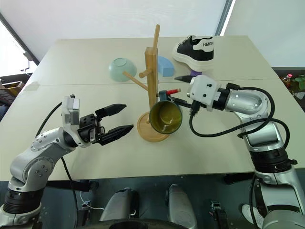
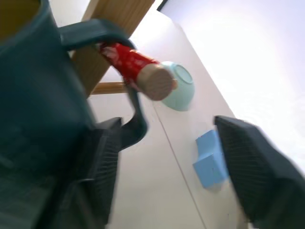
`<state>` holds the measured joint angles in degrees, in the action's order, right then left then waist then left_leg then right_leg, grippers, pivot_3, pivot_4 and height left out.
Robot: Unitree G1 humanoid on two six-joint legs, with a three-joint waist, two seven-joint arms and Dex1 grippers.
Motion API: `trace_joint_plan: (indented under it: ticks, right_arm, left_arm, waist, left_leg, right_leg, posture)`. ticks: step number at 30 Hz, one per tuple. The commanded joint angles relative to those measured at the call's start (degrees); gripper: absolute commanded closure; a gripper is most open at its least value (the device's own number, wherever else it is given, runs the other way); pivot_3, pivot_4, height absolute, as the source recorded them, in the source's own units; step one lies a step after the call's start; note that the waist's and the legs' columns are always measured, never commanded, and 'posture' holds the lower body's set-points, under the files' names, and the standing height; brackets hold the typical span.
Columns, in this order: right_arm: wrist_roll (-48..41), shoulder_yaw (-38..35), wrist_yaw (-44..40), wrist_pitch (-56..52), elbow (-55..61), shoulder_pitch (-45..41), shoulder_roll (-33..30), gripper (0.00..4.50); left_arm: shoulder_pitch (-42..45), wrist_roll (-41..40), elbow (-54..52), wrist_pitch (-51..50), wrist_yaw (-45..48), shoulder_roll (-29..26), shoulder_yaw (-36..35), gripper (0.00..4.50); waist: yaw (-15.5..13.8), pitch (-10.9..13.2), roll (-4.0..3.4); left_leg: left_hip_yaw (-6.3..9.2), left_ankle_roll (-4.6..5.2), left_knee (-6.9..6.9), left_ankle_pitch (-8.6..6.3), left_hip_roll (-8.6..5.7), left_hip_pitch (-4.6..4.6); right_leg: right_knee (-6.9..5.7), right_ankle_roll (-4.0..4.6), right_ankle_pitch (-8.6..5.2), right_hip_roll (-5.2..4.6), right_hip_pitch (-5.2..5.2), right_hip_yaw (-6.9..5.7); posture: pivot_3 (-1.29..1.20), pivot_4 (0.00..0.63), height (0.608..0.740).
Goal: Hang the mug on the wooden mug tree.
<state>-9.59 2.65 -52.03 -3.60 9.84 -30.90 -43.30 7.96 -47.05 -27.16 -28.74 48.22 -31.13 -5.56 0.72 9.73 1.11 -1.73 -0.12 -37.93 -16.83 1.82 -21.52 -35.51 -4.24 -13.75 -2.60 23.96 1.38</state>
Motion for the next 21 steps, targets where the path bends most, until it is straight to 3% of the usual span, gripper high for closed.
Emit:
trace_joint_plan:
  ticks: [1, 6, 11, 17, 21]
  right_arm:
    - [-0.7, -4.2, 1.4, -0.3, 2.4, -0.4, -1.2, 1.06]
    - [-4.5, -11.1, 3.2, -3.6, 4.0, 4.8, -1.6, 1.06]
    - [-10.1, -19.5, 8.1, -6.3, 1.8, 16.0, 4.0, 1.06]
    - [-10.9, -20.2, 16.1, -3.0, -1.5, 23.8, 16.3, 1.06]
    - [-9.7, -19.0, 18.5, -1.3, -3.9, 25.7, 20.4, 1.06]
  left_arm:
    - [-0.4, -0.5, -0.8, 0.4, -0.5, -0.1, -1.5, 0.00]
    - [-2.0, 3.9, 2.7, 2.9, -3.8, 1.0, -2.0, 0.00]
    - [-2.8, 13.4, 11.2, 9.5, -12.1, 4.8, -3.4, 0.00]
    - [-2.4, 24.2, 21.1, 17.1, -22.1, 8.9, -4.7, 0.00]
    - [-3.6, 27.1, 23.8, 20.3, -24.7, 10.4, -5.1, 0.00]
  waist:
    - [0.0, 0.0, 0.00]
    - [-0.2, 0.0, 0.00]
    - [-0.2, 0.0, 0.04]
    - [0.3, 0.0, 0.02]
    - [0.1, 0.0, 0.01]
  left_leg:
    - [0.00, 0.00, 0.00, 0.00, 0.00, 0.00]
    - [0.01, 0.00, 0.00, 0.00, 0.00, -0.01]
    - [0.04, 0.00, 0.00, 0.00, -0.01, 0.07]
    - [0.03, 0.00, -0.01, 0.00, 0.01, 0.18]
    - [0.05, 0.00, -0.02, 0.00, 0.02, 0.17]
  right_leg:
    - [0.00, 0.00, 0.00, 0.00, 0.00, 0.00]
    - [0.02, 0.00, 0.00, -0.02, -0.03, 0.00]
    - [0.10, 0.00, 0.00, -0.04, -0.19, -0.01]
    - [0.00, -0.01, 0.01, -0.01, -0.23, -0.01]
    - [-0.09, -0.01, 0.02, -0.03, -0.19, -0.01]
  posture:
    - [0.00, 0.150, 0.740]
    - [0.00, 0.150, 0.740]
    - [0.00, 0.150, 0.740]
    - [0.00, 0.150, 0.740]
    - [0.00, 0.150, 0.740]
